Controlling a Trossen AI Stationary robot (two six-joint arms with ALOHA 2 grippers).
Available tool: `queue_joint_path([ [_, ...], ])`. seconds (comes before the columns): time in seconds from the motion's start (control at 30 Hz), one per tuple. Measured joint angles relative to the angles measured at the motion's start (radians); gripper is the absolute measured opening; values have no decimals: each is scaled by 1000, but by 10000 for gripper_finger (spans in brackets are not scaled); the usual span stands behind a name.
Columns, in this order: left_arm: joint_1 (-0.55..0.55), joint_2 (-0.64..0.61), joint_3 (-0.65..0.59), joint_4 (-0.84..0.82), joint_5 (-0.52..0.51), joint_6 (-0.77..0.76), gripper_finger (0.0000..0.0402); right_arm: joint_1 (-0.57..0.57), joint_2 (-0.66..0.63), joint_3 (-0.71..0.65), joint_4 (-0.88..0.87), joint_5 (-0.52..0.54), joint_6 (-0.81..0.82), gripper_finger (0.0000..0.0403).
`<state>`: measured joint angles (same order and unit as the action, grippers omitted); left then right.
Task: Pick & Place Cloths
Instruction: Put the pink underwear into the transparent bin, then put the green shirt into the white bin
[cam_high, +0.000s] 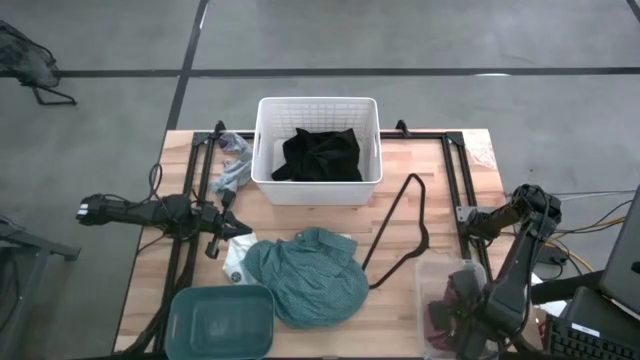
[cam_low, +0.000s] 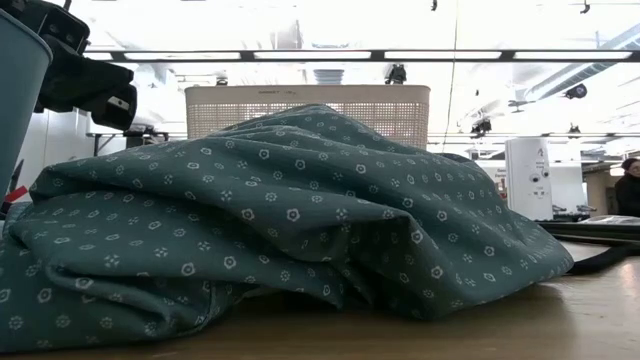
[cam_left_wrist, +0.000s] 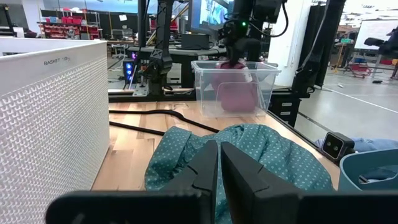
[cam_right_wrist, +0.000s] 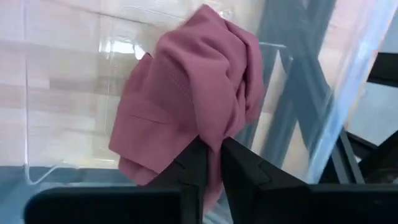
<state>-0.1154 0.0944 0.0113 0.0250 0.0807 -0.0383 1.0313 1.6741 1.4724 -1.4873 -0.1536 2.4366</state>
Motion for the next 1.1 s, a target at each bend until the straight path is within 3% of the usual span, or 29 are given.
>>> queue_joint_path([
  [0.27,0,0,0,-1,0,0,26,-21,1,-13,-32,160,-51,119],
  [0.47,0,0,0,-1,0,0,26,-49,-11,-13,-79,183,-66,183],
  [0.7,0,0,0,-1,0,0,26,-123,-26,-13,-77,317,-169,227],
  [0.9,0,0,0,-1,0,0,26,-228,-29,15,-46,467,-365,250],
  [1.1,0,0,0,0,0,0,26,-368,-29,40,165,592,-761,265],
])
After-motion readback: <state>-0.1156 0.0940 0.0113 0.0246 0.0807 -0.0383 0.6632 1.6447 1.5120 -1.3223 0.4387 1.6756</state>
